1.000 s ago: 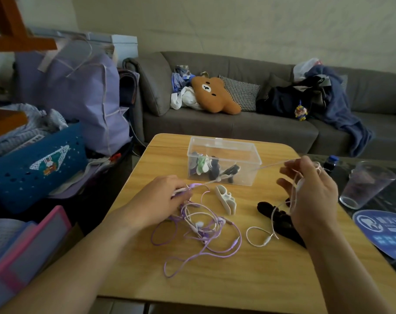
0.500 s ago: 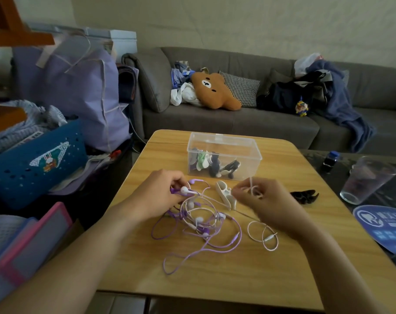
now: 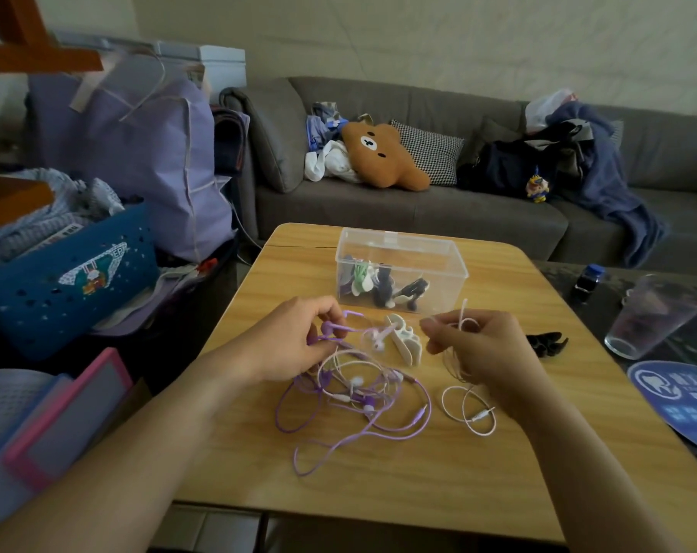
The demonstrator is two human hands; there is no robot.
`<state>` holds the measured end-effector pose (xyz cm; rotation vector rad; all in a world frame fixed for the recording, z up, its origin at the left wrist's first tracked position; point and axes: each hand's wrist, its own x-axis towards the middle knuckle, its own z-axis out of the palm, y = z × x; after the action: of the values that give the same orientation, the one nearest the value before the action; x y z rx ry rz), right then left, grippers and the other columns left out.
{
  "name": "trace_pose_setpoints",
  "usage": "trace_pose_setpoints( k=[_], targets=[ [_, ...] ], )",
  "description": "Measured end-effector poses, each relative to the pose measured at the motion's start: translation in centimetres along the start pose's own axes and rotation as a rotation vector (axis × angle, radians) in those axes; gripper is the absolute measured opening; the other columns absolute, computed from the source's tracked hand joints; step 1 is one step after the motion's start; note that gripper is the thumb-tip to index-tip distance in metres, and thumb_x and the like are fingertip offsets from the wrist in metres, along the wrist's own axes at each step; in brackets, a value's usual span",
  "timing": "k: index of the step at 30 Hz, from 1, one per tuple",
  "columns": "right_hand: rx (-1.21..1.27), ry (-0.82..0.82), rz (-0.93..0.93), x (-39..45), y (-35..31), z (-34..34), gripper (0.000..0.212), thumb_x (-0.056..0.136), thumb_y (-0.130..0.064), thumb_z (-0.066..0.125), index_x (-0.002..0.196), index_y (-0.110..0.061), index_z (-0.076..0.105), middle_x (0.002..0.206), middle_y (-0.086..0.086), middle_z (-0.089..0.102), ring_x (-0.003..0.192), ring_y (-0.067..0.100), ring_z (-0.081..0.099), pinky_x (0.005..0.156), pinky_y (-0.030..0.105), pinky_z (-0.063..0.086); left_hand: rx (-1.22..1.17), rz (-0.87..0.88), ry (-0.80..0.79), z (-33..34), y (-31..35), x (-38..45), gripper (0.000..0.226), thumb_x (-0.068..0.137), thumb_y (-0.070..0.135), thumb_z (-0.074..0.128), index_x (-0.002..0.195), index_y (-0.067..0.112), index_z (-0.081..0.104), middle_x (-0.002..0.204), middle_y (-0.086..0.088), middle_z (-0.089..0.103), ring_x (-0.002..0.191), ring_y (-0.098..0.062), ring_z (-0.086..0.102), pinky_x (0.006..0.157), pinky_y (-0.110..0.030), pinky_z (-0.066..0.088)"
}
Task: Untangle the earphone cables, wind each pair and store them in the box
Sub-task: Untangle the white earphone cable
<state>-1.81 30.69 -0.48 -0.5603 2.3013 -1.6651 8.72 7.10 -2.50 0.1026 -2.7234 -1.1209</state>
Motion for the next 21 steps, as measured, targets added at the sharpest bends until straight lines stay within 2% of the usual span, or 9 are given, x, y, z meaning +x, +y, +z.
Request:
trace_pose_setpoints(
  k=[1, 3, 5, 9, 13, 15, 16, 18, 21],
  targets=[
    [0.137, 0.035, 0.067, 0.1, 0.0, -0.2, 0.014, 0.089, -0.019, 0.073, 0.094, -0.007, 0.076, 0.062, 0.003, 0.067, 0.047, 0.013, 0.038, 0.043, 0.026, 0.029, 0.003, 0.002, -0.002, -0.1, 0.1, -0.1, 0.022, 0.088, 0.013, 0.072, 0.093, 0.030, 0.060, 0.093, 0.002, 0.070, 0.068, -0.025, 0.061, 0.064, -0.042, 0.056],
    [0.324, 0.099, 0.164, 0.4, -0.1, -0.8, 0.014, 0.089, -0.015, 0.071, 0.097, -0.004, 0.076, 0.059, 0.002, 0.057, 0.049, 0.013, 0.034, 0.044, 0.026, 0.026, 0.002, -0.003, 0.009, -0.2, 0.1, -0.1, 0.022, 0.090, 0.009, 0.067, 0.091, 0.028, 0.056, 0.101, 0.005, 0.070, 0.068, -0.021, 0.061, 0.066, -0.041, 0.057],
    [0.414, 0.147, 0.195, 0.5, -0.2, -1.2, 0.015, 0.090, -0.016, 0.070, 0.099, -0.006, 0.076, 0.062, 0.001, 0.053, 0.050, 0.011, 0.035, 0.040, 0.023, 0.025, -0.015, -0.035, 0.036, -0.3, 0.1, -0.1, 0.020, 0.091, 0.012, 0.065, 0.088, 0.027, 0.053, 0.096, 0.005, 0.069, 0.068, -0.021, 0.063, 0.064, -0.040, 0.056],
    [0.438, 0.259, 0.200, 0.6, -0.2, -1.5, 0.014, 0.090, -0.021, 0.071, 0.098, -0.010, 0.076, 0.070, 0.003, 0.055, 0.052, 0.010, 0.039, 0.038, 0.021, 0.030, 0.010, -0.099, 0.099, -0.4, 0.1, 0.0, 0.018, 0.088, 0.019, 0.071, 0.086, 0.026, 0.054, 0.080, 0.006, 0.061, 0.063, -0.010, 0.053, 0.059, -0.025, 0.045],
    [0.414, 0.383, 0.165, 0.9, -0.1, -2.0, 0.015, 0.090, -0.025, 0.072, 0.097, -0.012, 0.075, 0.073, 0.002, 0.059, 0.052, 0.014, 0.041, 0.045, 0.025, 0.037, -0.023, -0.162, 0.196, -0.5, 0.4, 0.5, 0.021, 0.084, 0.005, 0.066, 0.075, 0.023, 0.061, 0.074, 0.002, 0.066, 0.065, -0.017, 0.057, 0.064, -0.037, 0.050],
    [0.392, 0.407, 0.147, 0.9, 0.0, -2.3, 0.014, 0.090, -0.024, 0.071, 0.095, -0.011, 0.073, 0.073, 0.002, 0.062, 0.050, 0.013, 0.041, 0.045, 0.025, 0.039, -0.090, -0.210, 0.204, -0.8, 0.9, 0.5, 0.017, 0.079, 0.006, 0.064, 0.081, 0.022, 0.064, 0.083, -0.002, 0.068, 0.077, -0.021, 0.062, 0.075, -0.043, 0.054],
    [0.384, 0.407, 0.142, 0.9, 0.0, -2.4, 0.013, 0.091, -0.024, 0.071, 0.095, -0.011, 0.073, 0.073, 0.003, 0.063, 0.049, 0.012, 0.041, 0.044, 0.025, 0.039, -0.117, -0.227, 0.149, -1.1, 1.3, 0.3, 0.021, 0.073, 0.011, 0.065, 0.090, 0.025, 0.065, 0.095, -0.002, 0.067, 0.090, -0.022, 0.063, 0.081, -0.043, 0.054],
    [0.406, 0.421, 0.129, 0.8, 0.1, -2.3, 0.013, 0.092, -0.023, 0.069, 0.093, -0.011, 0.073, 0.074, 0.003, 0.063, 0.051, 0.012, 0.044, 0.046, 0.025, 0.039, -0.089, -0.244, -0.065, -1.1, 2.5, -0.3, 0.055, 0.062, 0.027, 0.066, 0.115, 0.034, 0.059, 0.123, 0.001, 0.055, 0.116, -0.020, 0.052, 0.092, -0.037, 0.050],
    [0.467, 0.432, 0.065, 0.7, -0.3, -2.2, 0.015, 0.098, -0.023, 0.060, 0.094, -0.012, 0.071, 0.076, 0.002, 0.066, 0.059, 0.011, 0.053, 0.052, 0.026, 0.043, 0.134, -0.118, -0.315, 0.3, 4.8, -1.4, 0.092, 0.064, 0.058, 0.076, 0.140, 0.058, 0.026, 0.154, 0.012, 0.024, 0.143, -0.013, 0.024, 0.117, -0.040, 0.028]
  ],
)
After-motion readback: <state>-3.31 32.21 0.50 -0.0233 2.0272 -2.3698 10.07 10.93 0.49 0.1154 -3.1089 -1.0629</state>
